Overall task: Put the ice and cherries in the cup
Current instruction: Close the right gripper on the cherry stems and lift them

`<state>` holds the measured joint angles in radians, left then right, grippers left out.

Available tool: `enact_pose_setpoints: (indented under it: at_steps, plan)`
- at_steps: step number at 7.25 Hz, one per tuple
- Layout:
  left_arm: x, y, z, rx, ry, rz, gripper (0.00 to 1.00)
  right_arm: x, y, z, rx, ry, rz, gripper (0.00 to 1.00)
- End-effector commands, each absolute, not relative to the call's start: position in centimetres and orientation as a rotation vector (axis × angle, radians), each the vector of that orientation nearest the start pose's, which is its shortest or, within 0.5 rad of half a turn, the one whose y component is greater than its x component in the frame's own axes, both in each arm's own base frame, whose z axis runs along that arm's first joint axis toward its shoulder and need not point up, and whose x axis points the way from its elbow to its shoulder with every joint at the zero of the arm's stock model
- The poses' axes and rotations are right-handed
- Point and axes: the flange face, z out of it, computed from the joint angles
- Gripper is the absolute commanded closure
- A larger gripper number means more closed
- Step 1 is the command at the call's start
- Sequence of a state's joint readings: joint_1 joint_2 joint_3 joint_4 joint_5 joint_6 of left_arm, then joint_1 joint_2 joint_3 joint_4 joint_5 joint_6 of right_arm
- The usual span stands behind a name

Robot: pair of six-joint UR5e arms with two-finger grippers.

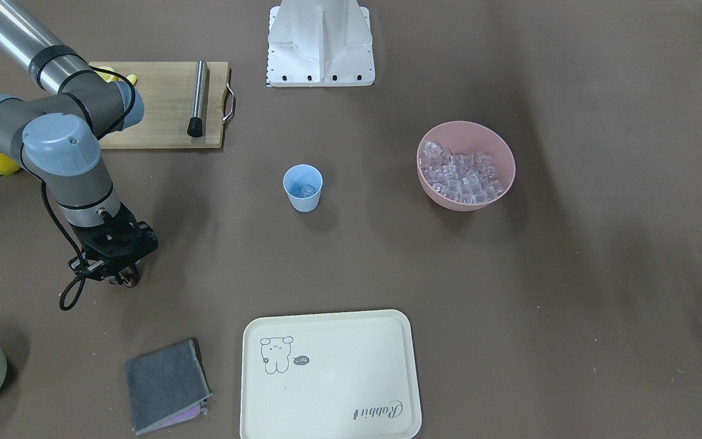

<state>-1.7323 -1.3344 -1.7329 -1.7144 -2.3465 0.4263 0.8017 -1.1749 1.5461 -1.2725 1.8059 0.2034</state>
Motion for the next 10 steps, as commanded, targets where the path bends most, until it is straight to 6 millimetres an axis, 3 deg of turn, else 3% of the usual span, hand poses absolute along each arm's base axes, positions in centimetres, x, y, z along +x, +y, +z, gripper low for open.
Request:
enact_pose_setpoints:
  at_steps: [1,3,4,6,8,10]
  plan:
    - [-12.6,-37.9,66.9,0.289,0.726,0.279,0.02,-38.6,-55.5,43.2,0.49,-0.502,-0.622,0.64]
    - [-12.6,-37.9,66.9,0.29,0.726,0.28,0.02,-38.4,-55.6,43.3,0.498,-0.487,-0.619,0.65]
    - [-12.6,-37.9,66.9,0.291,0.725,0.281,0.02,-38.4,-55.6,43.3,0.499,-0.486,-0.617,0.83]
    - [-12.6,-37.9,67.0,0.288,0.726,0.281,0.02,-38.2,-55.8,42.6,0.522,-0.471,-0.605,0.99]
    - [-12.6,-37.8,67.1,0.285,0.727,0.278,0.02,-38.2,-55.7,41.8,0.531,-0.481,-0.595,1.0]
    - [-12.6,-37.9,67.0,0.287,0.727,0.278,0.02,-38.0,-54.6,38.1,0.49,-0.609,-0.365,1.0]
